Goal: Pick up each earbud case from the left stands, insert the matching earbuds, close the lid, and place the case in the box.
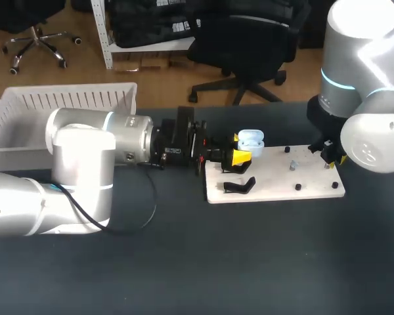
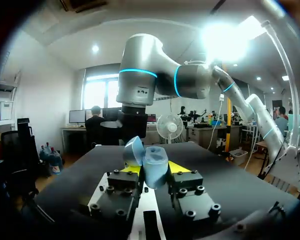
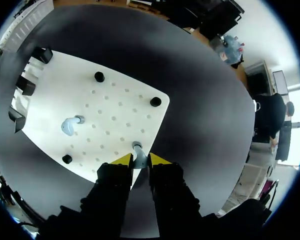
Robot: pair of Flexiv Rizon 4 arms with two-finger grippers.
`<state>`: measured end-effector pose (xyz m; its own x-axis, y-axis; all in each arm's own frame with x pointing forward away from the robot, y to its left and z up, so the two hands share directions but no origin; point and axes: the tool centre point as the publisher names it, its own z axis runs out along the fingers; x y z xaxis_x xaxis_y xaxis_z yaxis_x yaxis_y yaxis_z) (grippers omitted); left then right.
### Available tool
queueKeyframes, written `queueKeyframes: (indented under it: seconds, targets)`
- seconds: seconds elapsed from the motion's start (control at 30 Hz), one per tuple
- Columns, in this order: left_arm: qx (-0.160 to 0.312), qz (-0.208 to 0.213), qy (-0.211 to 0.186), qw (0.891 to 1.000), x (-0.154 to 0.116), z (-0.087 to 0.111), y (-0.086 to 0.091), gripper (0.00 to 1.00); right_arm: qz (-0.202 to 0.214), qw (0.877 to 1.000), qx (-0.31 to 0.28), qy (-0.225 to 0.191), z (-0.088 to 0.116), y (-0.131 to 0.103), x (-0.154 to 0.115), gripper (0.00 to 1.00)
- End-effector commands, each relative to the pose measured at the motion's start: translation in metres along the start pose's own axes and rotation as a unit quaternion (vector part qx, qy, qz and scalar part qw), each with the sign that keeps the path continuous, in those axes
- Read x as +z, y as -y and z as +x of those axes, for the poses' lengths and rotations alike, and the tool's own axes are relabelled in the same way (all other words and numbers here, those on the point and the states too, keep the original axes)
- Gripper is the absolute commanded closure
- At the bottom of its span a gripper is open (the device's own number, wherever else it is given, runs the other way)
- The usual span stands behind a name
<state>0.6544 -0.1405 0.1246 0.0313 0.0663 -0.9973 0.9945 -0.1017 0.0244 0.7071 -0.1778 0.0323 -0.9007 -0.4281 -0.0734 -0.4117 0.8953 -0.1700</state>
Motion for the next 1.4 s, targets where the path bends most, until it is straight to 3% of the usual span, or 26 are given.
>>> queueKeyframes:
  seconds: [0.03,0.17,0.33,0.43,0.67,0.83,1.03,1.4]
  targets:
    - [0.002,-0.003,0.002,1.000,0.001,0.001,0.001,1.00,0.008,1.000,0.008,0.004,0.008,-0.003,-0.022,1.00]
    - [0.002,-0.003,0.002,1.000,0.001,0.001,0.001,1.00,0.016,1.000,0.016,0.006,0.013,-0.008,-0.048,1.00]
    - [0.002,-0.003,0.002,1.000,0.001,0.001,0.001,1.00,0.042,0.998,0.036,0.000,0.016,-0.027,-0.102,1.00]
    - [0.002,-0.003,0.002,1.000,0.001,0.001,0.001,1.00,0.034,0.998,0.052,-0.003,0.014,-0.047,-0.139,1.00]
    - [0.002,-0.003,0.002,1.000,0.001,0.001,0.001,1.00,0.035,0.997,0.066,-0.002,0.008,-0.090,-0.195,1.00]
    - [0.002,-0.003,0.002,1.000,0.001,0.001,0.001,1.00,0.047,0.997,0.066,-0.015,0.000,-0.120,-0.206,1.00]
    - [0.002,-0.003,0.002,1.000,0.001,0.001,0.001,1.00,0.044,0.997,0.051,-0.039,-0.006,-0.147,-0.199,1.00]
    - [0.002,-0.003,0.002,1.000,0.001,0.001,0.001,1.00,0.053,0.997,0.051,-0.039,-0.006,-0.151,-0.198,1.00]
